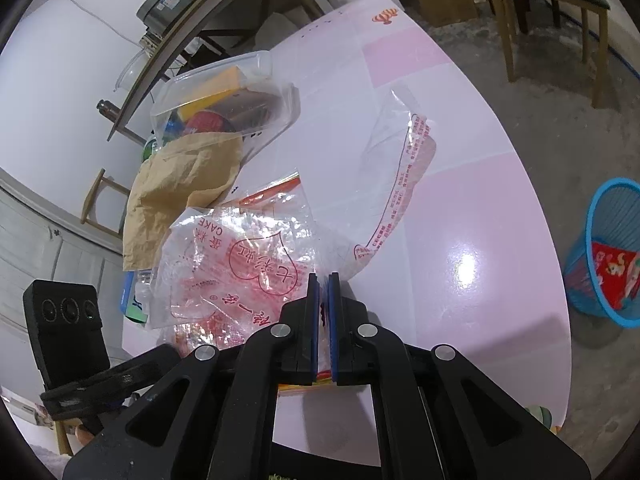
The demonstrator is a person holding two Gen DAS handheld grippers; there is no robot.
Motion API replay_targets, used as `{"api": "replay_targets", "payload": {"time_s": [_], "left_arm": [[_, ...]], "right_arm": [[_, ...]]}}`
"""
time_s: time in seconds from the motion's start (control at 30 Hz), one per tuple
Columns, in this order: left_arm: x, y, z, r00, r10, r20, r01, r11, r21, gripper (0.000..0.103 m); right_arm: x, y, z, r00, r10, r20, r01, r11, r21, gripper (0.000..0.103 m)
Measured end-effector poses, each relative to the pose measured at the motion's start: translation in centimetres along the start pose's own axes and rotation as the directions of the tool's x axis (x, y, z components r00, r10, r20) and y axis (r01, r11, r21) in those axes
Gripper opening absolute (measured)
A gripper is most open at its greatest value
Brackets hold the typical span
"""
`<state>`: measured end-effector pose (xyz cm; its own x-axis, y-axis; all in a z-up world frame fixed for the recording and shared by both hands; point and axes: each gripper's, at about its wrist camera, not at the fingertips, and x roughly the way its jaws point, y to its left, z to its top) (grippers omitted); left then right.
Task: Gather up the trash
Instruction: 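Grasp a clear plastic bag with the right gripper while the left gripper grasps another bag, then carry both plastic bags to the blue wastebasket and open both grippers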
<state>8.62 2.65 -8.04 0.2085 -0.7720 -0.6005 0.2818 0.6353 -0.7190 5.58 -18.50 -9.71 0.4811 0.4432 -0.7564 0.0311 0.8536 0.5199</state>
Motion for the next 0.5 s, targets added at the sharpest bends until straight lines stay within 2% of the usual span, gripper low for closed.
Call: {"api": "replay_targets", "payload": {"time_s": [0.03,0.1,0.27,0.5], "left_arm": [[0.1,-0.3,-0.1,0.999,0.034,0.002,-0.034,0.999,0.020,0.017],[0.3,-0.7,-0.2,0.999,0.049,0.005,-0.049,0.998,0.035,0.014],[-0.1,-1.3,-0.1,0.999,0.035,0.023,-0.036,0.998,0.051,0.005],[-1.6,-3.3,-0.1,0.997,0.006,0.075,-0.016,0.992,0.126,0.002]], "right_arm": [[0.0,-0.1,0.0,1.000,0.003,0.000,-0.003,1.000,0.002,0.003],[0.0,-0.3,0.1,1.000,0.021,0.003,-0.021,1.000,0.014,0.003],[-1.2,-0.8,0.1,0.998,0.063,0.030,-0.064,0.997,0.032,0.002],[-4.7,-1.8,0.6,0.988,0.069,0.137,-0.076,0.996,0.047,0.002]]}}
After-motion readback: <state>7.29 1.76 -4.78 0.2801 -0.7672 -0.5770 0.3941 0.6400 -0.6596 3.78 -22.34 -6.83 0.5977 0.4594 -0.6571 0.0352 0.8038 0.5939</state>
